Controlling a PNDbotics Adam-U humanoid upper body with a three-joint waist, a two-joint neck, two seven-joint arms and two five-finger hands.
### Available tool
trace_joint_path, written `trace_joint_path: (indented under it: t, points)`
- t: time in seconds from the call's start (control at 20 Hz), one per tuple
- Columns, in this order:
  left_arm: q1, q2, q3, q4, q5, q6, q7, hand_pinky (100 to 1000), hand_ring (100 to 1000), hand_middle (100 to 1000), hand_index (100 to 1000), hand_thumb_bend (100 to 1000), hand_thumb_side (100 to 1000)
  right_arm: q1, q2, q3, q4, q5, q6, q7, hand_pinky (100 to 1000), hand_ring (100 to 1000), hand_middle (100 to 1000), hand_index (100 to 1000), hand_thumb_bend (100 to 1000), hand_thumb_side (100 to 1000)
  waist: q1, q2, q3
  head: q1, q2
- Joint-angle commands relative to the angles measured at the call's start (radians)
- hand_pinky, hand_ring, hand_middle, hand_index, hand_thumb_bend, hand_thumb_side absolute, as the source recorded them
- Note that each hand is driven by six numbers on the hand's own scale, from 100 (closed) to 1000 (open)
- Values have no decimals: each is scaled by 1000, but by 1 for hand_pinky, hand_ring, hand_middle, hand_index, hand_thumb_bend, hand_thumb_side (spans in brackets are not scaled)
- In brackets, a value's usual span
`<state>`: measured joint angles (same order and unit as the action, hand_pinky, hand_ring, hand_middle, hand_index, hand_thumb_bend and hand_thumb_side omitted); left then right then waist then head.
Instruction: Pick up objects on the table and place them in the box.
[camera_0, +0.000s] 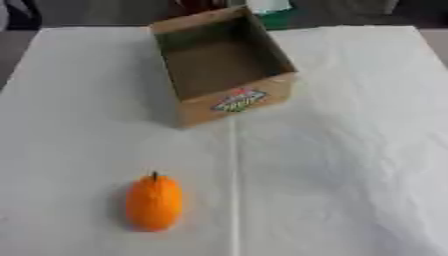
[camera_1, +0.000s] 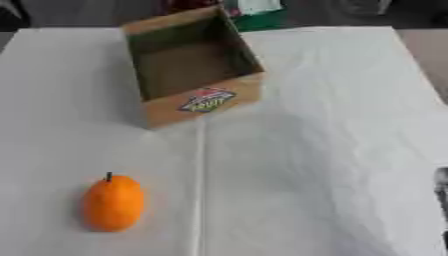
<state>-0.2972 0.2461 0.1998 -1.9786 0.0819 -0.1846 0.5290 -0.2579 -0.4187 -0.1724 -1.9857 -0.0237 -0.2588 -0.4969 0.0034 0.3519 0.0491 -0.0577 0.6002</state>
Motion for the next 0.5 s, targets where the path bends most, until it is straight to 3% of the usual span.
trace_joint_path:
  t: [0.05, 0.5]
  points:
    - [-2, 12, 9, -21, 0, -3, 0, 481, 508, 560, 751, 100, 669, -5, -17, -7, -14, 6, -1, 1, 799, 813, 704, 825, 100, 1000, 0, -14, 1, 2, -12]
    - [-6, 15, 6, -21, -4, 0, -4, 482, 508, 564, 758, 100, 670, -5, -17, -6, -14, 6, 0, 2, 799, 812, 704, 825, 100, 1000, 3, -18, 3, 4, -8]
